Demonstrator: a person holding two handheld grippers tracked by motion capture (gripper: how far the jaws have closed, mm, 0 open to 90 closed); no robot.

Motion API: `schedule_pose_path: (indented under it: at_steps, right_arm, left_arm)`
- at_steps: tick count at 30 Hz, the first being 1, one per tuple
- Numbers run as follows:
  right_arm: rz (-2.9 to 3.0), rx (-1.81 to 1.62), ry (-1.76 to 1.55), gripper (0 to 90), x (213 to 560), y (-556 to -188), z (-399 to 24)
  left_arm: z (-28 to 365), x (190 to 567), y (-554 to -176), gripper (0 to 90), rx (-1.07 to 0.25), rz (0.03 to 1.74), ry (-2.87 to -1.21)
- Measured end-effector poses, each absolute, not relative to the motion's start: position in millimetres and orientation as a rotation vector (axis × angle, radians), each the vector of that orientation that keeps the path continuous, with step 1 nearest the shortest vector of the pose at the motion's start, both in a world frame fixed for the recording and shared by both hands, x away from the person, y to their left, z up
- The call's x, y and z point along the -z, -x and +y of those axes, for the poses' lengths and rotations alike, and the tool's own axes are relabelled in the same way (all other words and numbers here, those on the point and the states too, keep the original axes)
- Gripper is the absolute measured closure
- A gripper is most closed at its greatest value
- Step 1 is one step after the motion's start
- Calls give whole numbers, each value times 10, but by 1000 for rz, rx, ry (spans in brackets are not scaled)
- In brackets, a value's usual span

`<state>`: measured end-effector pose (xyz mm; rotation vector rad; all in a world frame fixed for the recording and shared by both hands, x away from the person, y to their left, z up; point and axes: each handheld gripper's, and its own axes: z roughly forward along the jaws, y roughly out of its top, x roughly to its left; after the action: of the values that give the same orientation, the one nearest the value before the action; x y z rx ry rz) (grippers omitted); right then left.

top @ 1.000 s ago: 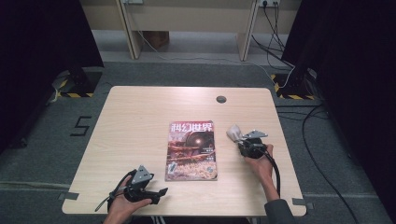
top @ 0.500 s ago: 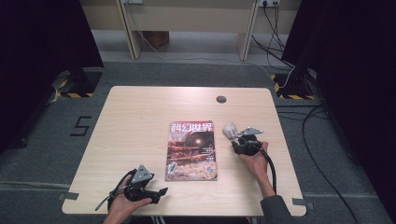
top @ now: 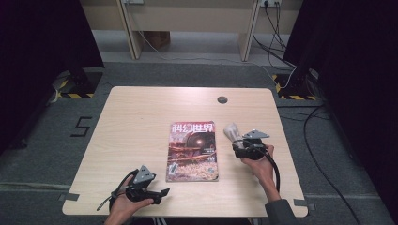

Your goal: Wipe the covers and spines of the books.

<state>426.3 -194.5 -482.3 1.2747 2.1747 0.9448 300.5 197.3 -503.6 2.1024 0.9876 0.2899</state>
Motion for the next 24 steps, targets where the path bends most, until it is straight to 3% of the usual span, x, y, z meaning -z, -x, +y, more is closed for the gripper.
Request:
schedule_pose_path:
  at_steps: [24]
  right_arm:
    - [2242, -1021, -1235, 263, 4839, -3801, -1968]
  left_arm:
    - [1958, 5028, -3012, 189, -300, 982, -2105]
